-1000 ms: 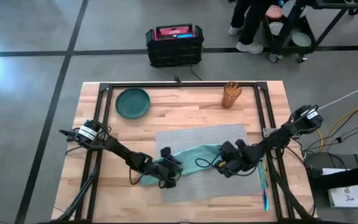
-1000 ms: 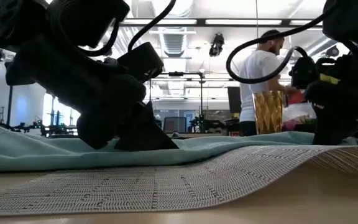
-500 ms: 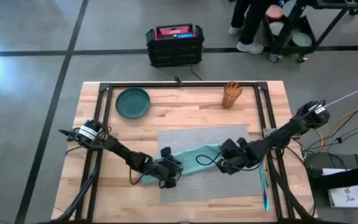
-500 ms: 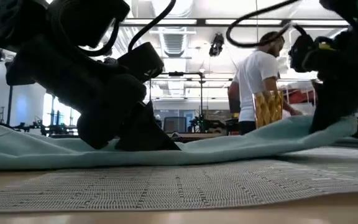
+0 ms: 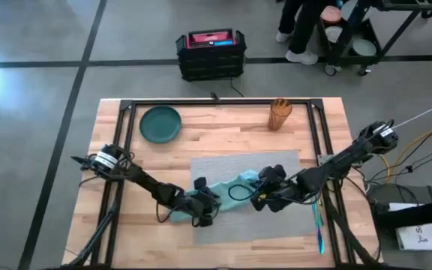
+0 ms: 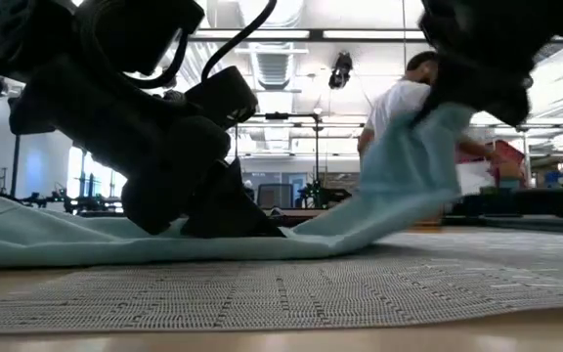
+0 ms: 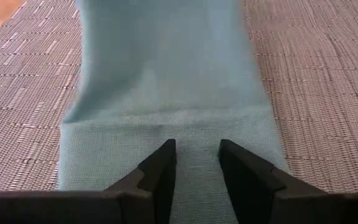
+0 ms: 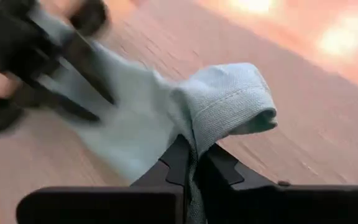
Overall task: Set table place
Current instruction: Fold the light blue table napkin
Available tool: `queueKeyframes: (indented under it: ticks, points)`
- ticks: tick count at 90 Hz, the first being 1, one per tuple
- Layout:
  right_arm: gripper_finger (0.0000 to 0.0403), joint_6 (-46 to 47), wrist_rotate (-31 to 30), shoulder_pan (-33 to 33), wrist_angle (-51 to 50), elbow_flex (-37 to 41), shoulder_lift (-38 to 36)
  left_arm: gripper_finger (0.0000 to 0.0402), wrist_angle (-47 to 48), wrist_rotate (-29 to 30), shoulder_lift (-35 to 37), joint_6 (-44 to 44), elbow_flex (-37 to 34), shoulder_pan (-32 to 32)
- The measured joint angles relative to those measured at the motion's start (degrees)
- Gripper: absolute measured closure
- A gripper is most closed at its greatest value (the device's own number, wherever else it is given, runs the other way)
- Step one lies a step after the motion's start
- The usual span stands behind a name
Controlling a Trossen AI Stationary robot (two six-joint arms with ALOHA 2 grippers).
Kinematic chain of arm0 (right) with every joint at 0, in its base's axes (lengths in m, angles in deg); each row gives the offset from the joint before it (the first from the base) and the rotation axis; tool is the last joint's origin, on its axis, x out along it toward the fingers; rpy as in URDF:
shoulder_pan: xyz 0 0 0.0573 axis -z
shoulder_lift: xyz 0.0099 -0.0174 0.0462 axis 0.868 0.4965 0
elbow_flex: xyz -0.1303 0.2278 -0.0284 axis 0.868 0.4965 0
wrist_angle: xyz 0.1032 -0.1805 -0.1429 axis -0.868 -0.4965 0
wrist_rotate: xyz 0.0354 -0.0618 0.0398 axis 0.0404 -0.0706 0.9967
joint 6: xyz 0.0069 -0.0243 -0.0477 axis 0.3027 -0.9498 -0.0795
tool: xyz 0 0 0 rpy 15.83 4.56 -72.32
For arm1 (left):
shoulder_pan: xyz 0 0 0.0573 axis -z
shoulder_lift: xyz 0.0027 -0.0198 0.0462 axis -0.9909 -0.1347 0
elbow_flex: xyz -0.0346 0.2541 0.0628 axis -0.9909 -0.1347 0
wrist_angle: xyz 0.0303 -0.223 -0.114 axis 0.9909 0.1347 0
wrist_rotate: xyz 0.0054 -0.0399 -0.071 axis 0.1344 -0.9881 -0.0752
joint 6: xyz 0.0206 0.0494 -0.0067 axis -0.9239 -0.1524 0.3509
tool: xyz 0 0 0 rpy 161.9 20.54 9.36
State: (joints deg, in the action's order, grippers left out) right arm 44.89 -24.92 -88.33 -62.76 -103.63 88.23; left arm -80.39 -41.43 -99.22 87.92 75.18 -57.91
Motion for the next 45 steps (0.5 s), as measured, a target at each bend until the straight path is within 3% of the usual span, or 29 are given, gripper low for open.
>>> queueKeyframes:
  ticks: [30, 45]
  points:
    - [0.0396, -8.3, -2.2, 1.2, 18.5, -0.1, 2.8, 0.0287, 0.8, -0.5, 2.5, -0.7, 0.5, -0.1]
    - [0.0395, -7.3, -1.8, 2.2, 23.6, -0.2, 7.1, 0.0287, 14.1, -2.7, 11.0, -0.3, 2.7, 0.3]
